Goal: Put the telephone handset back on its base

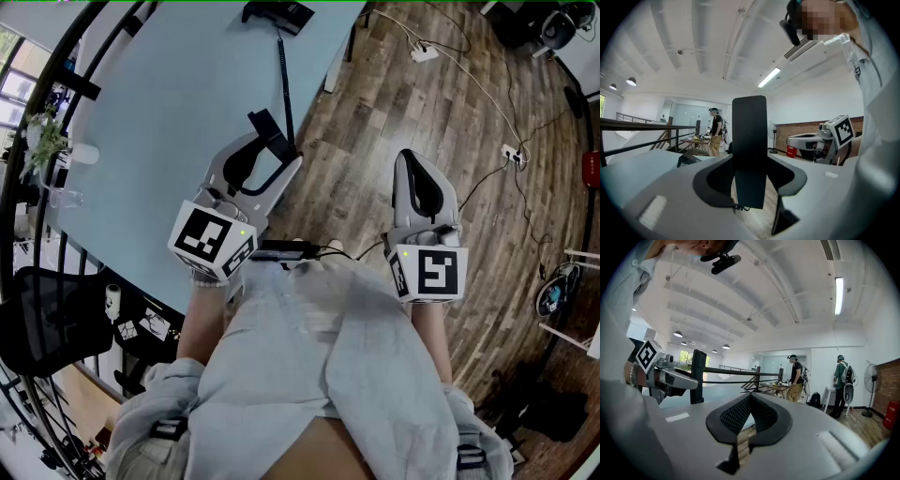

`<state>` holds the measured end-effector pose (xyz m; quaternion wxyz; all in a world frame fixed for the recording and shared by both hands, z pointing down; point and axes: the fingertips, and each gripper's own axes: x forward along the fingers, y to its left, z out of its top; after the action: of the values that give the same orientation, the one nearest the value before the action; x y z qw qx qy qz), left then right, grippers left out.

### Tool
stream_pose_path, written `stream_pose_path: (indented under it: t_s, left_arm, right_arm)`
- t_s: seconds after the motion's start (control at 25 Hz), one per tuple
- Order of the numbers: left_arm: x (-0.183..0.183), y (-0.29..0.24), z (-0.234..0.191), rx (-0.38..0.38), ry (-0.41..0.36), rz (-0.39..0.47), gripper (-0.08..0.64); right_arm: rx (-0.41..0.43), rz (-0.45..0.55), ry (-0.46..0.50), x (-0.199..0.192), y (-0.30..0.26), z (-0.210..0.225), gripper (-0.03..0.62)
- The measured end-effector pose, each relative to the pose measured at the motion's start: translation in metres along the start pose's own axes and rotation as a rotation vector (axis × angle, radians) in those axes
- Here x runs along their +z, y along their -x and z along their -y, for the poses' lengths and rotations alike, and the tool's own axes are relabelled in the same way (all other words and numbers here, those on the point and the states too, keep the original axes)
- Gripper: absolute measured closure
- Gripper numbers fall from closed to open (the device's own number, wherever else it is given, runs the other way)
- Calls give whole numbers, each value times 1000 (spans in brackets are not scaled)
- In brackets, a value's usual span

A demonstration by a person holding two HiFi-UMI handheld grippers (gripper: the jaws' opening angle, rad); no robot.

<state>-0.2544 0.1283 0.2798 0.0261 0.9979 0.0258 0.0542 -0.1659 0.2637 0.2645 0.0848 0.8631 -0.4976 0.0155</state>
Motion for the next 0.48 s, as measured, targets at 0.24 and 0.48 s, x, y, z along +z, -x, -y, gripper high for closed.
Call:
stream_pose_path:
  t_s: [0.24,0.48]
  left_arm:
    - [2,-4,4,9,-5,-3,348]
    - [0,-13,12,30,-16,-18,348]
  right_arm:
    - [6,5,2,1,1,7,586]
    - [27,13,-8,-2,1,20,586]
